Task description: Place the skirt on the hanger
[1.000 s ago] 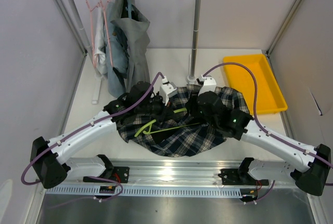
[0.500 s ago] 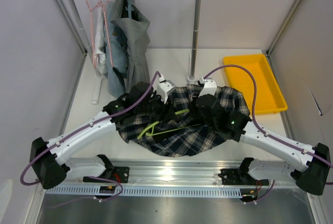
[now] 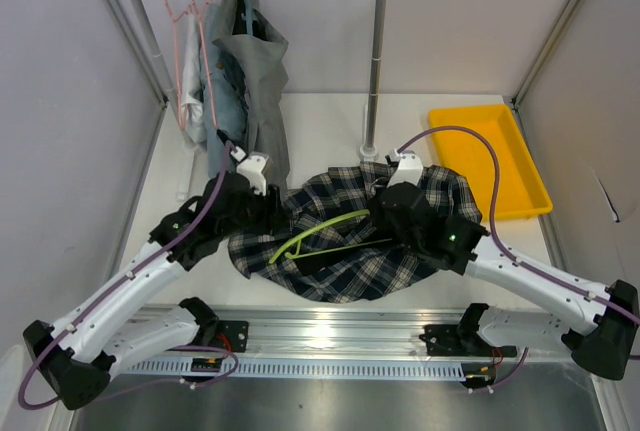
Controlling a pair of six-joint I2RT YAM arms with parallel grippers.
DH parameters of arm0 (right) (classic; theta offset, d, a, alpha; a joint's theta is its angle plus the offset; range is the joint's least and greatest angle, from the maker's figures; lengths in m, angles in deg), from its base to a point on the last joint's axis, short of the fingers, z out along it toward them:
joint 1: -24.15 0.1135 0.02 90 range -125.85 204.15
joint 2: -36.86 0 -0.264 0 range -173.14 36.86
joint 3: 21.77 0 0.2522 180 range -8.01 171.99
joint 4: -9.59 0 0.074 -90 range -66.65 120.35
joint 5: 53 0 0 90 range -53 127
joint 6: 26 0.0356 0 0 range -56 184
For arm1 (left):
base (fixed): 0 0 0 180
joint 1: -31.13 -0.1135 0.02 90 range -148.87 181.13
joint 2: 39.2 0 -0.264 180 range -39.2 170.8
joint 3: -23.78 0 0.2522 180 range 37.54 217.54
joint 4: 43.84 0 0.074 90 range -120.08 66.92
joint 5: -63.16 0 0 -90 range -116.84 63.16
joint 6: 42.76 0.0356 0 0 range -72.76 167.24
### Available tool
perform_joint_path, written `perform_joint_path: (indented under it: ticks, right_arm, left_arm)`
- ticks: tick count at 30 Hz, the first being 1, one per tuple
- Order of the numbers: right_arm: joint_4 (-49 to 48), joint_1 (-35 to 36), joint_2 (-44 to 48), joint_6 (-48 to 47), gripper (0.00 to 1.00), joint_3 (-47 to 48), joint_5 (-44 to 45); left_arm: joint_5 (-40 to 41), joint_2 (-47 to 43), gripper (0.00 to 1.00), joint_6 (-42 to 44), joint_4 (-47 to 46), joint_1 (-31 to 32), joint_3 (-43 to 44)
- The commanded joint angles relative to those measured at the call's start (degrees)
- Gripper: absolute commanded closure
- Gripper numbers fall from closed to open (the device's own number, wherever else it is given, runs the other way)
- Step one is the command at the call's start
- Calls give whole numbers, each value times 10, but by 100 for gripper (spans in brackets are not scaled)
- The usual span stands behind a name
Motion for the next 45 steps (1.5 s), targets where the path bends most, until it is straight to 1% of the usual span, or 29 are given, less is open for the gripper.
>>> perform_joint_path:
  ticks: [1,2,4,5,9,14,17,20,25,29,34,41,43,44,45]
  right_arm:
    - [-12,-14,31,-6,100,3,21]
    - [-10,-21,33,-5,100,4,17]
    - [-6,-29,40,-6,100,5,10]
    - [-5,-31,42,-5,100,5,8]
    - [-1,-43,50,-5,100,5,-1]
    - [0,-51,56,-5,100,5,-8]
    - [-1,-59,58,-4,100,4,-14]
    - [-3,-65,62,-5,100,2,-19]
    - [-2,-74,71,-5,100,0,-29]
    - [0,-79,75,-6,100,0,-31]
    - [0,-80,82,-5,100,-4,-33]
    - [0,-85,87,-3,100,-10,-37]
    - [-5,-86,90,-5,100,-10,-37]
    - [-5,-86,91,-6,100,-12,-37]
    - [-8,-86,93,-9,100,-14,-37]
  left_arm:
    - [-4,-7,46,-64,53,-8,-48]
    - [-24,-11,47,-68,51,-8,-62]
    - [-34,-15,47,-77,54,-9,-79]
    - [-57,-16,47,-77,61,-9,-87]
    - [-71,-1,45,-83,81,-3,-78]
    - [-90,16,45,-81,74,11,-86]
    - [-112,28,47,-80,57,19,-97]
    - [-105,55,48,-86,43,33,-102]
    - [-104,88,49,-99,-9,38,-127]
    - [-124,83,50,-109,-43,38,-142]
    - [-121,89,50,-110,-59,40,-159]
    - [-113,94,49,-123,-112,41,-187]
    - [-99,88,51,-123,-121,41,-192]
    - [-95,85,54,-121,-125,41,-193]
    - [-93,83,61,-120,-128,41,-193]
